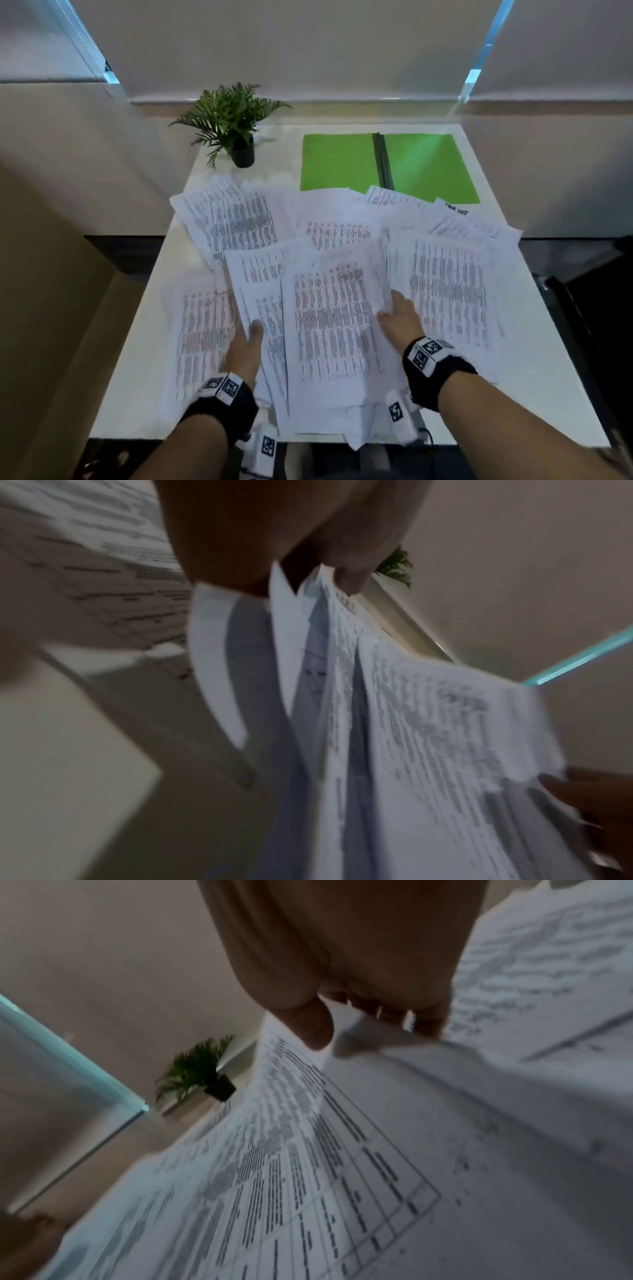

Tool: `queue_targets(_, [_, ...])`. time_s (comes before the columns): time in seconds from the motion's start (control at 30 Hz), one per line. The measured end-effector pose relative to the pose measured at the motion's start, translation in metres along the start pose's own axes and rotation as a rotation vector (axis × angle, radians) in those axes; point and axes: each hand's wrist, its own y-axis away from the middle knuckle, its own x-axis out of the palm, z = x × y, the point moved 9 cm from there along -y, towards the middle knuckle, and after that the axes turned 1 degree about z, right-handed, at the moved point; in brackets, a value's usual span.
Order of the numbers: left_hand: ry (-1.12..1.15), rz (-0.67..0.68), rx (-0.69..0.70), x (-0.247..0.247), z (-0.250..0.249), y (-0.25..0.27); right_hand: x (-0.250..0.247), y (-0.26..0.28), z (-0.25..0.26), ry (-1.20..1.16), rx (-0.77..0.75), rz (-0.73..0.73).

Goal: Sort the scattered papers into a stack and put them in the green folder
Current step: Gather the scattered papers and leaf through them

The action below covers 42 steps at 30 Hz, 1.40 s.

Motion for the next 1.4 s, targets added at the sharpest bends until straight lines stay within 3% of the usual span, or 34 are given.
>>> queue_targets(0.07, [-0.006, 0.045, 0.071, 0.004, -0.008, 0.003, 0.028, 0.007, -0.005, 0.014, 0.025, 0.111])
queue_targets(0.13, [-0.129, 0.047, 0.174, 0.007, -0.017, 0.004, 0.045, 0.009, 0.000, 0.029, -0.044, 0.174])
queue_targets(0.2, [-0.254, 0.012, 0.231, 0.010, -0.023, 0.002, 0.039, 0.002, 0.008, 0.035, -0.162, 0.096])
queue_targets(0.27, [-0.285, -0.046, 0.249, 0.009, -0.031, 0.001, 0.006, -0.009, 0.003, 0.028, -0.145, -0.046])
queue_targets(0.37, [-0.266, -0.082, 0.216, 0.005, -0.029, -0.006, -0.070, -0.022, -0.035, 0.150, 0.019, -0.329])
queue_targets(0.43, [-0.287, -0.064, 0.184, 0.008, -0.021, -0.012, -0.115, -0.023, -0.075, 0.254, 0.223, -0.441])
queue_targets(0.53, [-0.310, -0.025, 0.140, 0.019, -0.010, -0.014, -0.143, -0.021, -0.124, 0.226, 0.522, -0.406])
queue_targets(0.63, [-0.302, -0.037, 0.115, 0.024, -0.006, -0.016, -0.137, -0.029, -0.132, 0.123, 0.539, -0.364])
queue_targets(0.73, [-0.305, -0.041, 0.096, 0.023, -0.003, -0.020, -0.127, -0.036, -0.117, 0.023, 0.396, -0.422])
queue_targets(0.93, [-0.190, -0.109, 0.049, 0.018, 0.001, -0.018, -0.139, -0.001, -0.006, 0.182, -0.388, -0.749])
queue_targets(1.07, [-0.200, -0.173, 0.099, 0.010, -0.008, -0.002, -0.157, 0.042, 0.058, -0.010, -0.655, -0.841])
queue_targets(1.17, [-0.229, -0.157, 0.160, 0.007, -0.012, 0.003, -0.146, 0.040, 0.081, -0.120, -0.618, -0.676])
queue_targets(1.27, [-0.120, -0.096, 0.141, 0.008, -0.014, 0.005, -0.086, 0.006, 0.058, -0.160, -0.331, -0.312])
queue_targets(1.4, [-0.033, -0.015, 0.045, 0.013, -0.013, 0.007, -0.003, -0.006, 0.006, -0.036, -0.077, -0.075])
